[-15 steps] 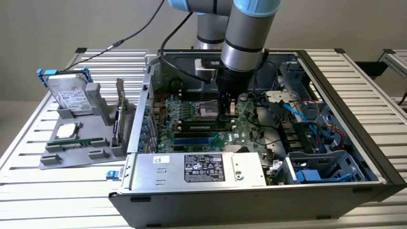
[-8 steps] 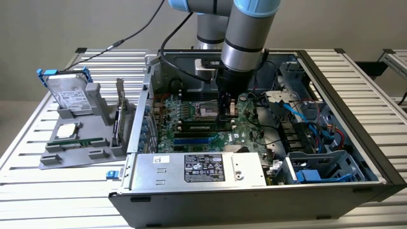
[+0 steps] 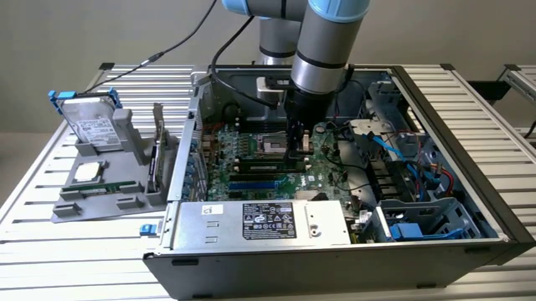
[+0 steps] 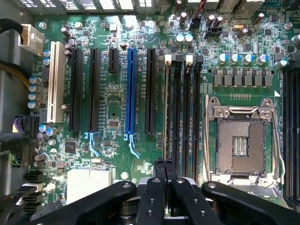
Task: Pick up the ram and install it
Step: 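Press down the ram until it locks into place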
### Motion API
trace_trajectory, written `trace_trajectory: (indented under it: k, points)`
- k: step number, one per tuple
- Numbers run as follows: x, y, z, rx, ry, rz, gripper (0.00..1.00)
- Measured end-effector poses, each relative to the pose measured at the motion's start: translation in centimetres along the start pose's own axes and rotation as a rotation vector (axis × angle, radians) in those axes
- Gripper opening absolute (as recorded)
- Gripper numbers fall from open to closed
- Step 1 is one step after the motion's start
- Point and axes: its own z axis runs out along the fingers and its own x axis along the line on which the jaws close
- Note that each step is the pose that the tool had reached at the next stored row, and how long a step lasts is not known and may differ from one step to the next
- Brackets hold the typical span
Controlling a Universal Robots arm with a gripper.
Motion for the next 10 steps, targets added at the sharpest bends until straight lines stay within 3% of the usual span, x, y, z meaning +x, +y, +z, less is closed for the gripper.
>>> trace_trajectory:
  k: [10]
  points:
    - [-0.07,-0.04,0.32,-0.0002,0.0006,0.000,0.10]
